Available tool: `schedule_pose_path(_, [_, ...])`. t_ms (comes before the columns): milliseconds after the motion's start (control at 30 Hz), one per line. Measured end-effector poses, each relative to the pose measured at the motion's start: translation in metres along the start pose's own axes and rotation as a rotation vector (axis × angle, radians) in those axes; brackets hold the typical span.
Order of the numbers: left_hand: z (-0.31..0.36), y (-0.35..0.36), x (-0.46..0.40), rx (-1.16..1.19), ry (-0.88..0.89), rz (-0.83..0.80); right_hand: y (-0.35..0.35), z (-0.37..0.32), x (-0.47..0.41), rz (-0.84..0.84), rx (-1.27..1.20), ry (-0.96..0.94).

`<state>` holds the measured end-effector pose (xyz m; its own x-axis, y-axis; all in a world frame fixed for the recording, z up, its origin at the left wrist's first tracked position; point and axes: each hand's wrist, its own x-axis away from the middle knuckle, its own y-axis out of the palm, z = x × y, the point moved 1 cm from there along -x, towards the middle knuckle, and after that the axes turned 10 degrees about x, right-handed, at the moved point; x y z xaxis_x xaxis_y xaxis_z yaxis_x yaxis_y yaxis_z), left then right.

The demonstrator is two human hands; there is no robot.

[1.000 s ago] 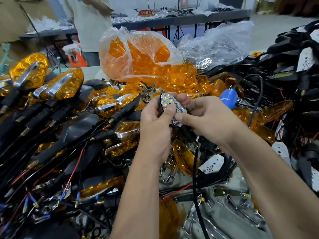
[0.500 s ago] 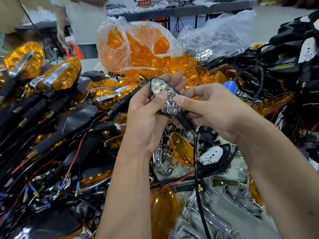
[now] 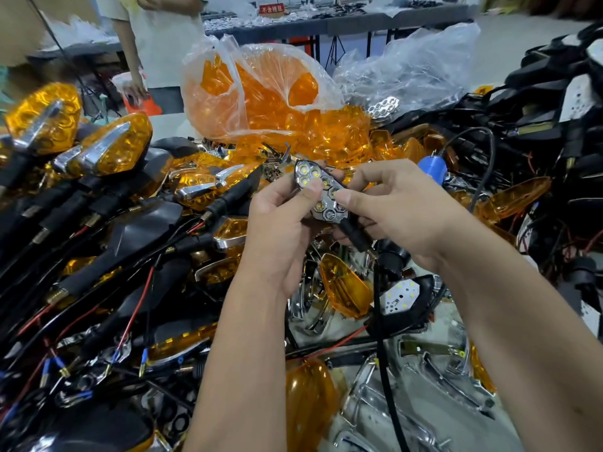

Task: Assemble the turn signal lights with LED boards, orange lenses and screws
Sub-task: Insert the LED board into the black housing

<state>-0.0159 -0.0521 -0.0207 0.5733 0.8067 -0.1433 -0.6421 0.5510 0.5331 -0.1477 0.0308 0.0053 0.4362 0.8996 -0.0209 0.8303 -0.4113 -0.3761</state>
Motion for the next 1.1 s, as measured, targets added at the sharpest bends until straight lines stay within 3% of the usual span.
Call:
schedule_pose_path(533, [-0.005, -0.001, -0.002, -0.387, 0.138, 0.148, 0.005, 0.011, -0.002, -0.018, 0.118, 0.02])
schedule_pose_path(700, [-0.003, 0.004, -0.001, -0.231, 0.154, 0.164, 0.004, -0.002, 0.004, -0.112, -0.095, 0.032])
schedule_pose_path(833, [-0.008, 0.016, 0.001, -0.016, 0.157, 0.041, 0.01, -0.007, 0.007, -0.221, -0.258, 0.073])
schedule_pose_path(900, [-0.008, 0.019, 0.002, 0.048, 0.159, 0.052, 0.012, -0.008, 0.006, -0.24, -0.301, 0.094])
schedule_pose_path(1000, [-0.009, 0.02, 0.001, 0.117, 0.124, 0.1, 0.012, -0.007, 0.007, -0.248, -0.242, 0.079])
schedule_pose_path(1100, [-0.005, 0.017, 0.001, 0.156, 0.133, 0.159, 0.008, -0.004, 0.008, -0.134, 0.039, 0.021])
